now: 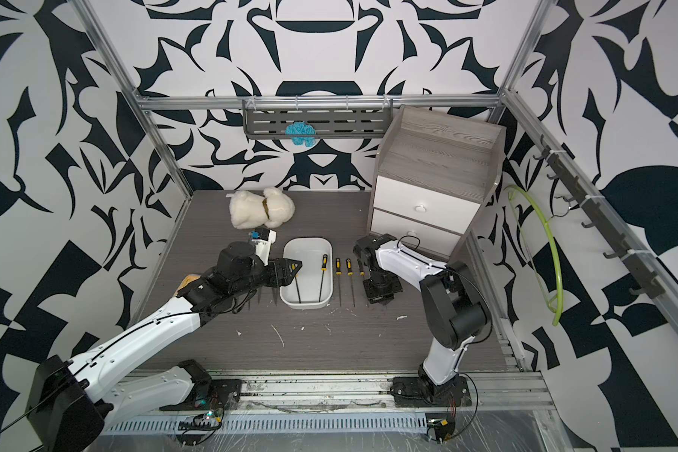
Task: Take the file tool out of the storage box
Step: Place the file tool at the center of the board.
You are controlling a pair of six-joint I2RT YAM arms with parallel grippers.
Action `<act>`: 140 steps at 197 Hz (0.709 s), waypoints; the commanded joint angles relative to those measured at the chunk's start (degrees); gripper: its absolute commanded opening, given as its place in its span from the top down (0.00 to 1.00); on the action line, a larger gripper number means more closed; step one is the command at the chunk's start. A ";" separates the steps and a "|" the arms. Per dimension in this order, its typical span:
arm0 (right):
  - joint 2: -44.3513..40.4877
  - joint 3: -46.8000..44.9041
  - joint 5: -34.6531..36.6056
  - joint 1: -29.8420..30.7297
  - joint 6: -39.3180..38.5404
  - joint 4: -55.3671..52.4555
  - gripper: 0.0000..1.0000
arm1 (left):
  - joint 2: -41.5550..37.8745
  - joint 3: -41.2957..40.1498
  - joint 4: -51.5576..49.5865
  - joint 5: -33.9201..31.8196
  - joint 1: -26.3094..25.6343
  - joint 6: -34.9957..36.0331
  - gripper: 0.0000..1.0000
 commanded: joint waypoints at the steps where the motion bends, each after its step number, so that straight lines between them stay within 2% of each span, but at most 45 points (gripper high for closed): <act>1: 0.82 2.34 -1.09 -0.80 -0.97 -0.26 1.00 | 0.34 2.10 -1.12 1.02 0.05 0.55 0.24; 121: 8.74 4.66 -4.10 -2.92 1.06 2.58 1.00 | -1.03 1.92 -2.35 1.02 0.05 0.53 0.24; 140: 8.11 4.20 -3.98 -2.92 1.21 2.85 0.92 | -0.84 2.04 -2.53 0.80 0.04 0.64 0.24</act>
